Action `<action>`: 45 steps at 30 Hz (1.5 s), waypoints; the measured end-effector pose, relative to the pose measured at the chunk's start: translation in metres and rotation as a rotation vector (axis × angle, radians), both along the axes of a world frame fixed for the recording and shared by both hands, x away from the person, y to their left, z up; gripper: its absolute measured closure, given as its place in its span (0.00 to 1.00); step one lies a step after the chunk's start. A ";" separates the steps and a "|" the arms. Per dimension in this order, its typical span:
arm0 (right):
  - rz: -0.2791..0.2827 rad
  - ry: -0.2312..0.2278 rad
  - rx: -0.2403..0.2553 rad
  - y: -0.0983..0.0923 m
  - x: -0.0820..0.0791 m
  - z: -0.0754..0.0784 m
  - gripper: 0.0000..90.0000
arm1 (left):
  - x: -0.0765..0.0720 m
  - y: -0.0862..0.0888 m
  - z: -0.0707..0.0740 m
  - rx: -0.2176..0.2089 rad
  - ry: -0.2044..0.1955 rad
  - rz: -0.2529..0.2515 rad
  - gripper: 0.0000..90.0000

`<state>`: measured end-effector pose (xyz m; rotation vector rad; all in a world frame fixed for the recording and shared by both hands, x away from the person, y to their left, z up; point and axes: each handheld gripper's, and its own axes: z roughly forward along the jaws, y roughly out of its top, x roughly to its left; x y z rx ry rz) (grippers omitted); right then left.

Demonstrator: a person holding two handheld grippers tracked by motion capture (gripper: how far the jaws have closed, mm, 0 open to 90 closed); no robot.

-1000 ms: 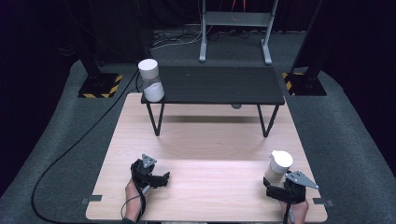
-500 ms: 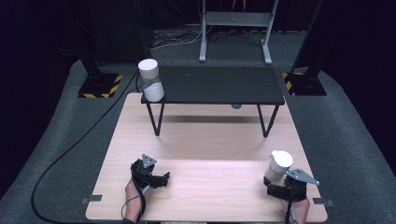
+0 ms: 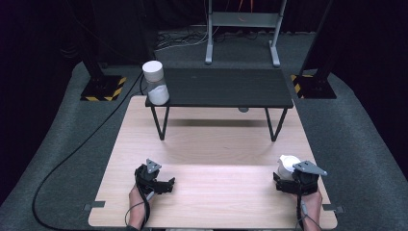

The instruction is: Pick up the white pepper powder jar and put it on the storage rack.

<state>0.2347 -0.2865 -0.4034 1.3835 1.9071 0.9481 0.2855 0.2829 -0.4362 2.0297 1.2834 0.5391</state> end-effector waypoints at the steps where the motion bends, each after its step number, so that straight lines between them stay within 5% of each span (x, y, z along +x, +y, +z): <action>1: 0.000 0.008 0.001 0.000 0.002 0.000 0.00 | 0.000 0.000 0.000 -0.001 0.000 0.000 0.01; 8: 0.012 0.043 -0.002 0.000 0.010 -0.003 0.00 | 0.000 0.000 0.000 0.000 0.000 0.001 0.00; 21: 0.034 0.043 0.034 -0.010 0.007 -0.013 0.32 | 0.000 0.000 0.000 0.002 0.000 0.000 0.00; 45: 0.053 0.027 0.030 -0.007 0.004 -0.008 0.33 | 0.000 -0.001 0.000 0.001 -0.001 0.002 0.00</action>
